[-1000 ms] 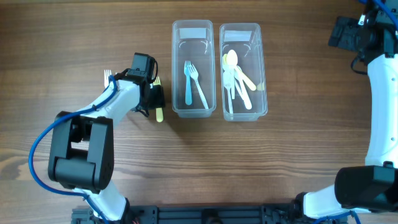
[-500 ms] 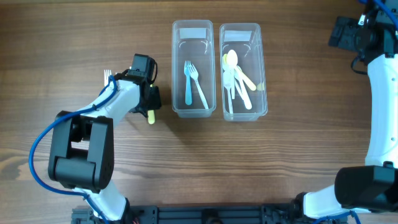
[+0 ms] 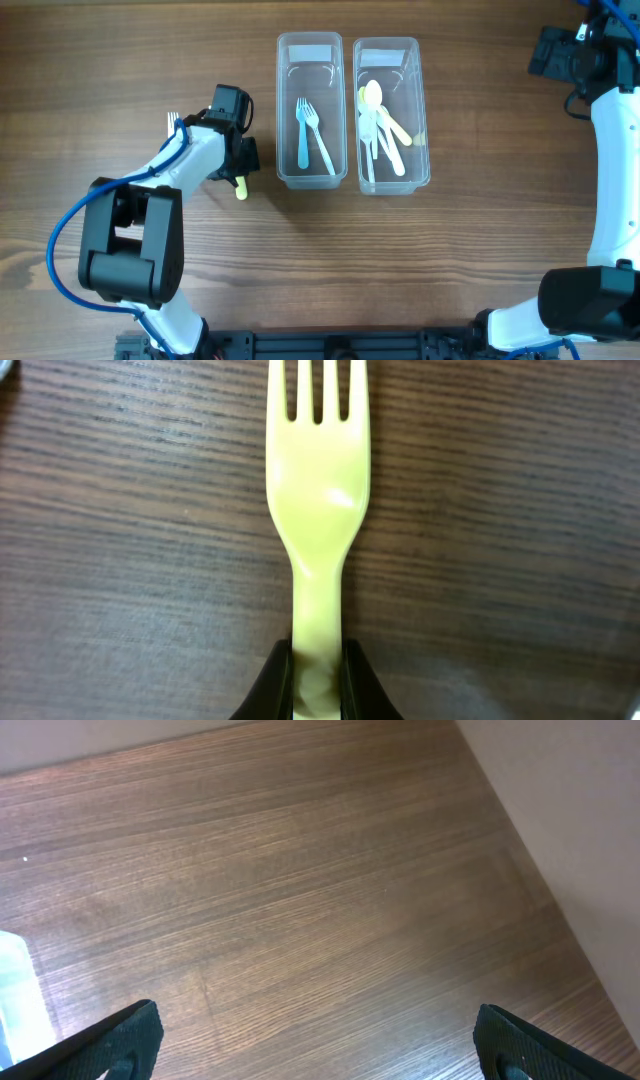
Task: Pack container
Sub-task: 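Place the yellow fork into the left container and release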
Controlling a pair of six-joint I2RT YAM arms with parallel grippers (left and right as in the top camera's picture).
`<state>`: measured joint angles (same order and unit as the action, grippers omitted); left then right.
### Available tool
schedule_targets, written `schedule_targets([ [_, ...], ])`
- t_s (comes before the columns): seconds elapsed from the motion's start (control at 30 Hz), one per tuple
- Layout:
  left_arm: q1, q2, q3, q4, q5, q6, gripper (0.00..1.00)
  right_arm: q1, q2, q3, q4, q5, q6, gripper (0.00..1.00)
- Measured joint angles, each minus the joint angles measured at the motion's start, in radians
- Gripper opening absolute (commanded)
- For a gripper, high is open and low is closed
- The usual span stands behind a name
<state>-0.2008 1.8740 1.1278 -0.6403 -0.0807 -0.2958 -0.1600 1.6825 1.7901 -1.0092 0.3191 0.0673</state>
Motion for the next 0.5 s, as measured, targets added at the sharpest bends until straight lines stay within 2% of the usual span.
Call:
schedule_targets([
  [0.2, 0.0, -0.004, 0.127, -0.095, -0.005, 0.001, 0.04, 0.0, 0.0, 0.0, 0.0, 0.0, 0.0, 1.0],
  [0.5, -0.02, -0.071, 0.421, -0.289, -0.005, 0.0, 0.04, 0.0, 0.0, 0.0, 0.0, 0.0, 0.0, 1.0],
])
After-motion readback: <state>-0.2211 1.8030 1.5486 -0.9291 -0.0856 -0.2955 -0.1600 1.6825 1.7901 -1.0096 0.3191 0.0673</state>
